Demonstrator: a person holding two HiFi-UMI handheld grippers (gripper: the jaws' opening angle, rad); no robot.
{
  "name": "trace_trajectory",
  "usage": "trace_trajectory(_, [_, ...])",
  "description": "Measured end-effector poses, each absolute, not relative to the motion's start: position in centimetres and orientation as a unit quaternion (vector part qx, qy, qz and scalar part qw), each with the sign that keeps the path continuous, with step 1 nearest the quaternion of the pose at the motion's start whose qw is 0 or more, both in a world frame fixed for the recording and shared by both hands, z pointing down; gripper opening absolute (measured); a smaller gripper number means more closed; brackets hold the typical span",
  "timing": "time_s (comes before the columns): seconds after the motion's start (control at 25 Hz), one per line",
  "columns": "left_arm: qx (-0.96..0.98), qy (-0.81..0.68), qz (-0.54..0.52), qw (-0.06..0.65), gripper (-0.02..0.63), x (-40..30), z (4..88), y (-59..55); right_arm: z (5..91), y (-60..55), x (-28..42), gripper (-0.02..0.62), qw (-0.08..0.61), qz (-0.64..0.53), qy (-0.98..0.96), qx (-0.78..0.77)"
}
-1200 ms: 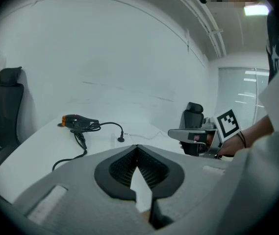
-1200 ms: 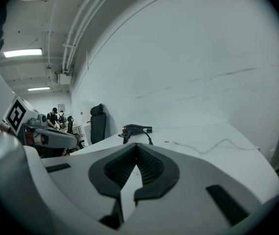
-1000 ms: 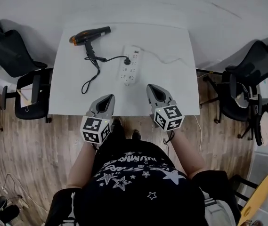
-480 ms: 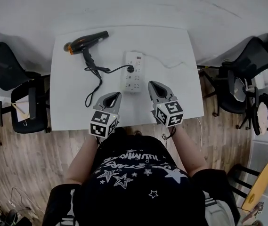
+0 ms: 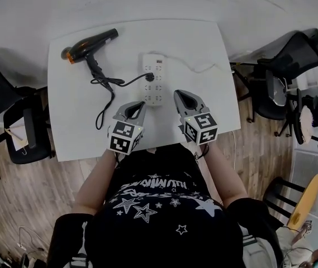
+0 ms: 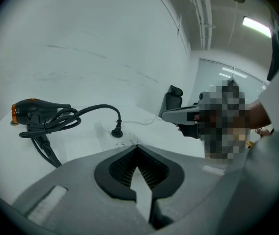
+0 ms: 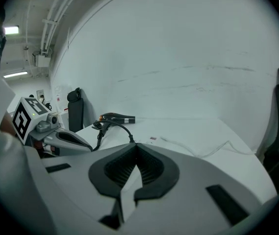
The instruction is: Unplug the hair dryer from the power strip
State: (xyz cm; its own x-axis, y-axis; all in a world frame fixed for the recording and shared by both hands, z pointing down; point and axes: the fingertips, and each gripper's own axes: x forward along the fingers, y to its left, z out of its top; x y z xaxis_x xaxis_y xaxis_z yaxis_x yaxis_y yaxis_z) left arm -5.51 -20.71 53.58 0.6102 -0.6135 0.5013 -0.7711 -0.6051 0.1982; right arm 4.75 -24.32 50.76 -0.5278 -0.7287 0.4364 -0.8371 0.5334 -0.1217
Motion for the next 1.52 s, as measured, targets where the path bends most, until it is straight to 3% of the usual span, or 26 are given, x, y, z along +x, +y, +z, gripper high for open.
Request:
trace_trajectory(1.28, [0.785,-0.460,0.357,0.209,0.008,-3.7,59.6,-25.1,55.4,-30.5,1.5,0.009,0.232,0.176,-0.913,0.286])
trace_trajectory(1.52, [0.779,-0.439,0.378,0.238,0.008,-3.6,59.8,-25.2,56.0,-30.8,-0.1,0.009,0.248,0.158,-0.923,0.248])
